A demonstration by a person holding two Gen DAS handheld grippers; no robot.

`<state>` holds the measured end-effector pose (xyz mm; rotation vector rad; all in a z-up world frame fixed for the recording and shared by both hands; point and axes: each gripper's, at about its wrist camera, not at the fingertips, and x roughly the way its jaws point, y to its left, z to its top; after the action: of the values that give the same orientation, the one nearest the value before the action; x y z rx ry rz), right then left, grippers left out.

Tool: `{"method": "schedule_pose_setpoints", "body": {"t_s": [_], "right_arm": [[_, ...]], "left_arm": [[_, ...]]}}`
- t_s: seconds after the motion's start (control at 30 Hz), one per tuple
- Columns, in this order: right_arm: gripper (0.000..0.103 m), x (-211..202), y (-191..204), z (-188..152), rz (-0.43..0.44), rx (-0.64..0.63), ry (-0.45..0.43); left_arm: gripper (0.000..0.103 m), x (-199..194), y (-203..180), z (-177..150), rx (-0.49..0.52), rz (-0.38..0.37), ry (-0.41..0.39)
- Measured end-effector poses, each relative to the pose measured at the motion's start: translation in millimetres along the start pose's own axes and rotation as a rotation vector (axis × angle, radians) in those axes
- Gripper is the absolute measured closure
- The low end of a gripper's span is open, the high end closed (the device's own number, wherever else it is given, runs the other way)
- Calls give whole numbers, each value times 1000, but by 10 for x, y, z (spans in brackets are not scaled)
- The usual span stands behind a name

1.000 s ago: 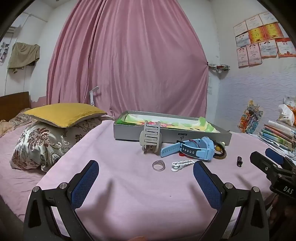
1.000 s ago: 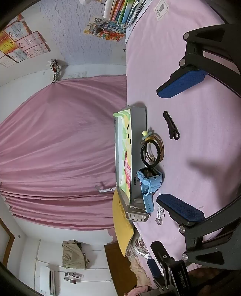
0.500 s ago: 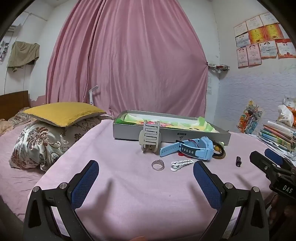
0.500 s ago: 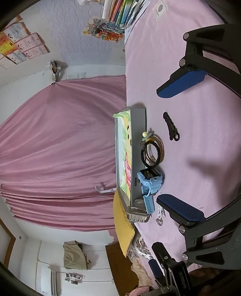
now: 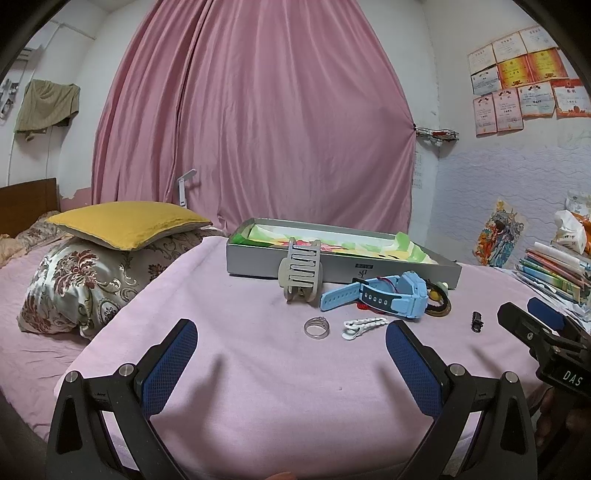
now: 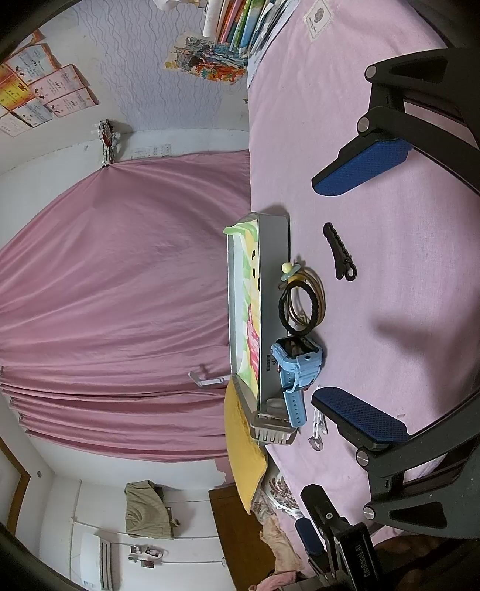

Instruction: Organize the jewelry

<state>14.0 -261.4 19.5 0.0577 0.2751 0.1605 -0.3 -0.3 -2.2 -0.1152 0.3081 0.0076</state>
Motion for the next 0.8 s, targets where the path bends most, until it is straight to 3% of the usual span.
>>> {"method": "schedule_pose_setpoints", "body": {"t_s": [0.8], "right_arm": [[1,15,-13,-9,-1,-4,2]], "left_arm": [[1,2,-3,-1,-1,1,1]]}}
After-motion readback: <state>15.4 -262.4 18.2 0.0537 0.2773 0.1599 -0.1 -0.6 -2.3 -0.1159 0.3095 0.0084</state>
